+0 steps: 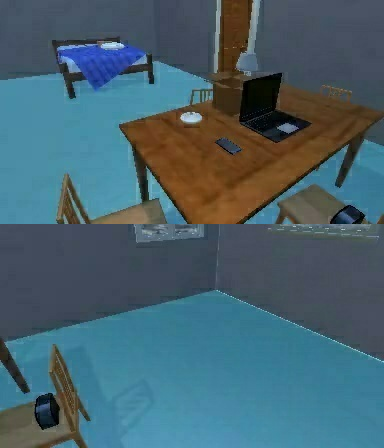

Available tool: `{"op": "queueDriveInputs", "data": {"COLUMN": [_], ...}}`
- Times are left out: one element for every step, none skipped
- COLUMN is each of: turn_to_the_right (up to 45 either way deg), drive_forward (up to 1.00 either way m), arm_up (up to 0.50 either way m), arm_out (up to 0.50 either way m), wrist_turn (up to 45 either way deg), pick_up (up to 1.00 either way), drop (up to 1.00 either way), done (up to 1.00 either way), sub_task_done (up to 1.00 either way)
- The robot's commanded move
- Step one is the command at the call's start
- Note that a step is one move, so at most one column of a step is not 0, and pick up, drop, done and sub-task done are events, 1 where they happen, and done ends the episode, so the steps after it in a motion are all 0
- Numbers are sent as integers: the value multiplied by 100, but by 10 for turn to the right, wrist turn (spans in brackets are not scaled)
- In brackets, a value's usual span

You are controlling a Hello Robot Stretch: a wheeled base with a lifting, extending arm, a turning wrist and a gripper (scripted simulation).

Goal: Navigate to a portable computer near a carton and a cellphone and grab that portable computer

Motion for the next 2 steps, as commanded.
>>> {"op": "queueDriveInputs", "data": {"turn_to_the_right": [-450, -180], "drive_forward": [0, 0], "arm_up": [0, 0], "arm_out": [0, 0], "wrist_turn": [0, 0], "pick_up": [0, 0], "drop": [0, 0], "done": [0, 0], "sub_task_done": [0, 0]}}
